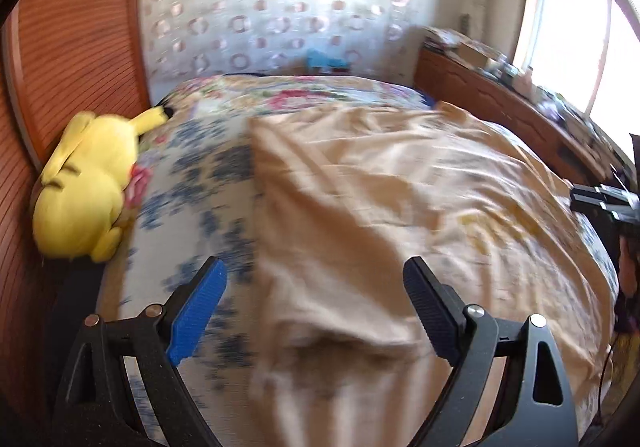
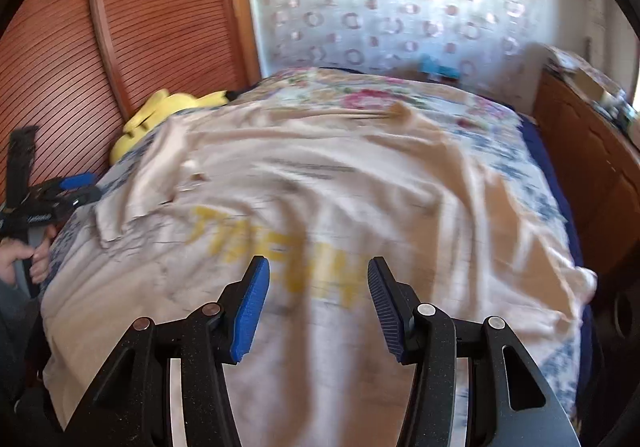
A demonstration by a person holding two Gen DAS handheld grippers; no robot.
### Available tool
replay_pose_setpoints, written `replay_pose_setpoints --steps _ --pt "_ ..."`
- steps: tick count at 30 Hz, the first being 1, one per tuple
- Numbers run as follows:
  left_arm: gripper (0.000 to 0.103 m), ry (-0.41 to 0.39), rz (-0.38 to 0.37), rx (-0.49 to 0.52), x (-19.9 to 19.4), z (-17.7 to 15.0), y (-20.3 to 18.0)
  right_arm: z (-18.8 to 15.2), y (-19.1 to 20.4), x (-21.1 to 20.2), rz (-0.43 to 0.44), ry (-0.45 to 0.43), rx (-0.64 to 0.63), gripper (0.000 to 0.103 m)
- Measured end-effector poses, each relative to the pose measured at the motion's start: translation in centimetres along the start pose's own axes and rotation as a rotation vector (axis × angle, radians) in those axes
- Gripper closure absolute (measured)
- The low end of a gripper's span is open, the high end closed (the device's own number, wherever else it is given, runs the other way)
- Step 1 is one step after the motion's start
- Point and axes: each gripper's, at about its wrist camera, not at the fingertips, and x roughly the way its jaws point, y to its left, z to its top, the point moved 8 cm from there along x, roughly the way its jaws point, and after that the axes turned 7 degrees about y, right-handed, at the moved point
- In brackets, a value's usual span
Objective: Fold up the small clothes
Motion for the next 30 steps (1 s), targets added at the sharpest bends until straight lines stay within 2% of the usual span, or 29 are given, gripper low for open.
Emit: replay_pose_setpoints --steps 3,9,16,22,30 --pt "0.012 0.010 -0.041 0.050 0.2 0.6 -3.1 -1.2 -3.4 -2.1 -0.060 -0.013 0.052 0.050" --pt "0.012 0.049 -0.068 0.147 1.7 1.5 -8.5 -3.9 -8.8 -5.1 -0.151 -0.013 0.151 0.050" --pt "0.012 0.115 -0.069 0.243 4.4 1.1 -12.4 -6.3 -12.9 -5.7 -0.223 0.031 0.246 0.050" --pt "0.012 0.181 -0.056 0.270 6.6 -0.3 -13.3 -5.5 -13.3 -4.8 -0.205 0.044 0.319 0.050" --pt "0.009 0.173 -0.069 0.282 6.8 -0.3 -14.1 -4.9 -15.1 -3.7 -0.178 0.042 0.398 0.050"
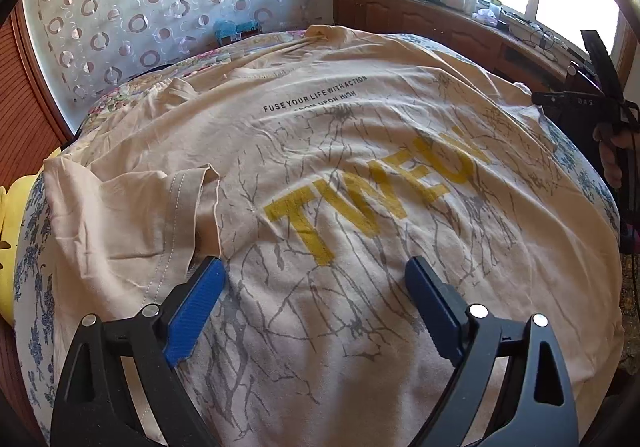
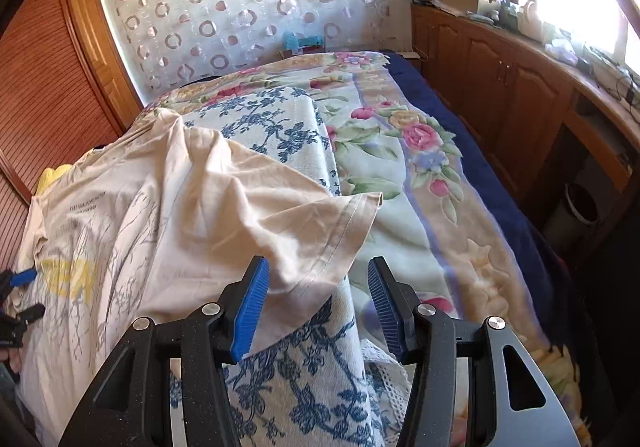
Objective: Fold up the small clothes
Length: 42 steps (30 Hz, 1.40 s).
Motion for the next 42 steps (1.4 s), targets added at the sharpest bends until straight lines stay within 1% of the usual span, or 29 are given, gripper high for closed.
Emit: replay_pose_setpoints --steps 7,11,13,14,15,16,17,18,20,24,27,31,33,35,37,38,39,40,41,42 --pt "0.008 0.002 0.000 0.004 0.1 0.0 -0.2 1.0 -0.7 1.8 0.026 0.041 0.066 0.050" --pt "0.008 0.002 -0.001 0.004 0.1 0.0 -0.3 1.6 -0.4 2.0 0.028 0.048 0.052 0.050" --pt "0.008 0.002 -0.001 0.004 0.1 0.0 -0.2 1.7 -0.3 2.1 0.013 0.043 0.033 0.051" --pt "0.008 0.002 -0.001 0.004 0.1 0.0 -0.2 1.6 -0.2 2.0 0.003 0.036 0.019 0.061" --pt "0.008 0.002 -0.001 0.004 0.1 0.0 -0.2 1.7 -0.1 1.8 -0.009 0.029 0.003 0.067" --pt "0.008 0.003 -0.001 0.004 0.1 0.0 -0.2 1.7 0.0 1.8 -0.019 0.020 -0.012 0.071" --pt "0.008 0.003 -0.001 0.004 0.1 0.0 -0.2 1.7 0.2 1.7 -0.034 0.012 -0.026 0.083" --pt "0.008 0.003 -0.001 0.004 0.1 0.0 -0.2 1.7 0.3 1.6 -0.049 0.013 -0.040 0.091" --pt "0.008 0.003 0.000 0.004 0.1 0.0 -0.2 1.7 0.7 1.4 -0.065 0.013 -0.064 0.097" --pt "0.008 0.002 0.001 0.000 0.1 0.0 -0.2 2.1 2.1 0.1 -0.045 -0.021 -0.101 0.100" --pt "0.008 0.003 0.000 0.000 0.1 0.0 -0.2 2.7 3.9 -1.9 -0.006 -0.078 -0.143 0.100" --pt "0.008 0.003 0.000 0.000 0.1 0.0 -0.2 3.4 8.6 -4.9 0.075 -0.134 -0.213 0.100" --pt "0.008 0.003 0.000 0.001 0.1 -0.1 -0.2 3.4 11.8 -6.1 0.145 -0.138 -0.254 0.100" --pt "0.008 0.002 -0.002 0.000 0.1 0.0 -0.2 3.0 14.8 -7.0 0.241 -0.127 -0.271 0.100" --pt "0.008 0.002 -0.003 0.001 0.0 -0.1 -0.2 2.6 17.3 -7.6 0.292 -0.118 -0.306 0.100" --pt "0.008 0.003 -0.003 0.000 0.1 0.0 -0.1 2.4 18.1 -7.6 0.301 -0.112 -0.319 0.095" --pt "0.008 0.002 -0.004 0.001 0.0 -0.1 -0.2 2.1 18.9 -7.5 0.305 -0.101 -0.332 0.082" --pt "0.008 0.002 -0.004 0.000 0.0 -0.1 -0.2 2.0 19.2 -7.3 0.294 -0.096 -0.340 0.074" --pt "0.008 0.002 -0.004 0.000 0.0 0.0 -0.1 1.9 19.2 -7.2 0.278 -0.099 -0.345 0.061" --pt "0.008 0.002 -0.003 0.000 0.0 0.0 -0.2 1.7 19.0 -7.1 0.265 -0.106 -0.349 0.059"
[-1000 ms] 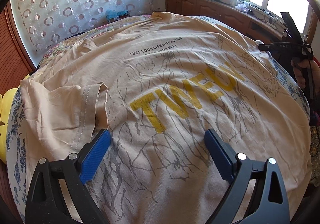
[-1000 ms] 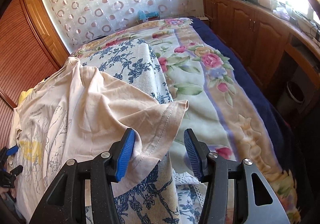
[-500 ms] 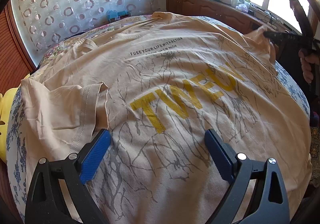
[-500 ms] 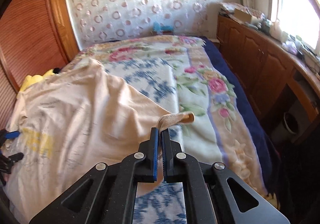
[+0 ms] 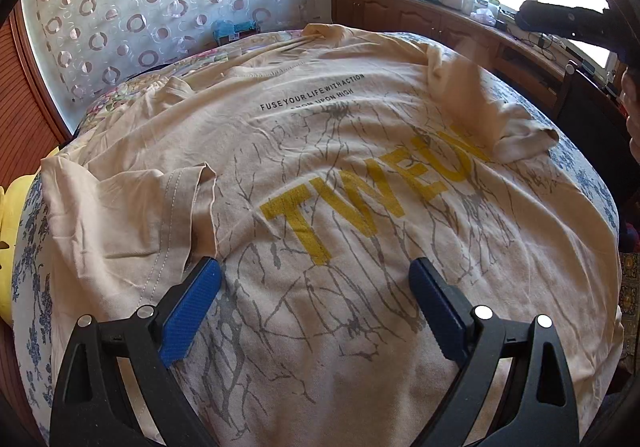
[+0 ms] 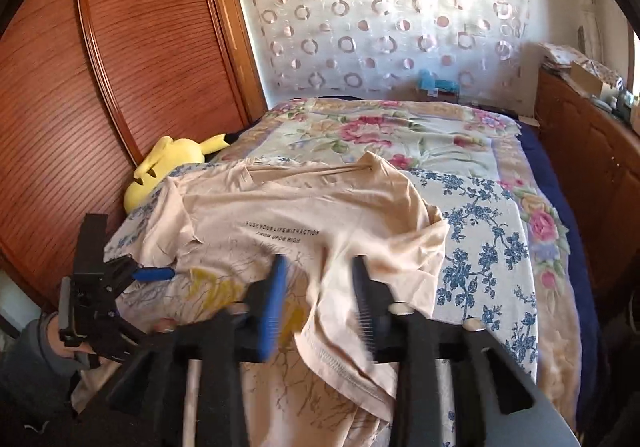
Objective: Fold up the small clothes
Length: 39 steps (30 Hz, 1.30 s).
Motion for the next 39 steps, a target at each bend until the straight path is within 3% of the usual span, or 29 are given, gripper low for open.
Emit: replay_pose_setpoints --steps 4,13,20,23,25,31,35,39 --pt "0.008 0.000 0.000 0.000 0.0 0.0 0.0 -0.8 -0.8 0.6 -0.035 0.022 -0.009 0.059" --pt "0.008 0.000 -0.001 0.000 0.0 0.0 0.0 -5.4 -1.5 2.3 -0.128 0.181 -0.002 0.059" --pt "0.008 0.000 -0.001 0.000 0.0 0.0 0.0 -6.9 -1.3 2.6 -0.181 0.211 -0.025 0.059" --pt "0.007 0.000 -0.001 0.000 0.1 0.0 0.1 -6.5 -0.9 2.6 -0.184 0.200 -0.041 0.095" --pt "0.007 0.000 -0.001 0.000 0.0 0.0 0.0 -5.8 -0.1 2.3 -0.159 0.186 -0.055 0.097" --pt "0.007 0.000 -0.001 -0.001 0.0 0.0 0.1 -4.2 2.3 -0.4 -0.068 0.115 -0.071 0.097" --pt "0.008 0.000 -0.001 -0.001 0.0 0.0 0.0 -5.6 3.4 0.1 -0.061 0.191 -0.115 0.097" --pt "0.007 0.000 -0.001 0.000 0.0 0.0 0.1 -7.8 4.1 0.8 -0.034 0.250 -0.138 0.082"
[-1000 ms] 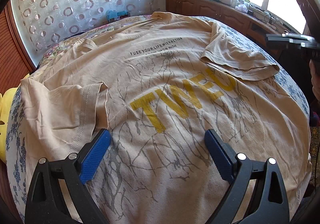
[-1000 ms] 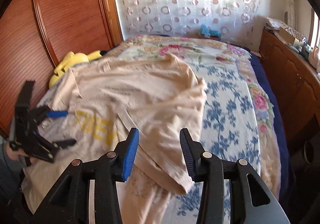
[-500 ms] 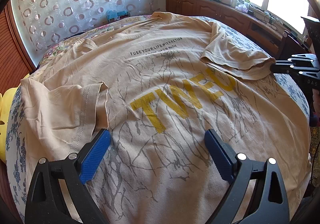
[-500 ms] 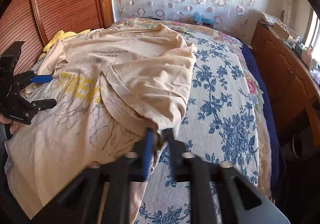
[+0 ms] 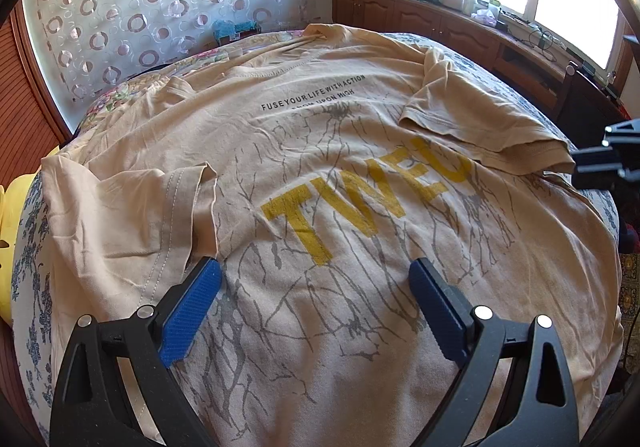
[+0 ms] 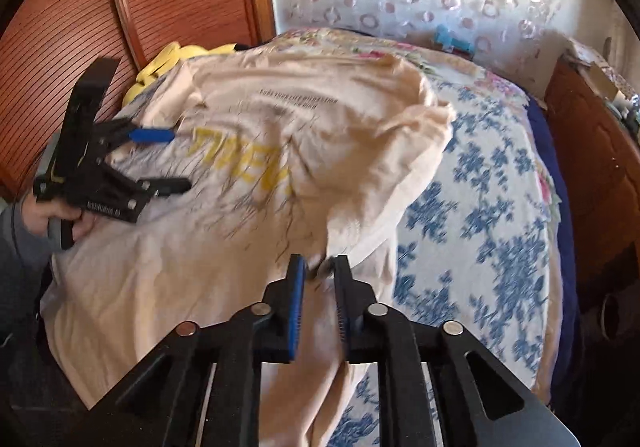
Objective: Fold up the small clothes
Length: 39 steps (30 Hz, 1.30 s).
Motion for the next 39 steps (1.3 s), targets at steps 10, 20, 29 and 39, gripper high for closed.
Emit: replay_pose_setpoints --steps 10,20,29,39 --pt "0.007 0.000 0.000 0.000 0.0 0.0 0.0 -2.6 -2.3 1.2 -0.092 -0.022 0.103 0.063" --pt "0.008 0.013 -0.004 0.021 -0.1 0.5 -0.2 -3.6 -2.5 1.1 -0.145 -0.118 0.175 0.054" --pt "0.034 -0.067 -0.164 0.048 -1.8 6.5 -4.1 -5.0 -2.3 1.0 -0.181 -0.204 0.198 0.047" --pt "0.062 0.040 -0.225 0.035 3.6 10.0 -6.6 -5.4 -2.3 0.7 -0.182 -0.236 0.212 0.046"
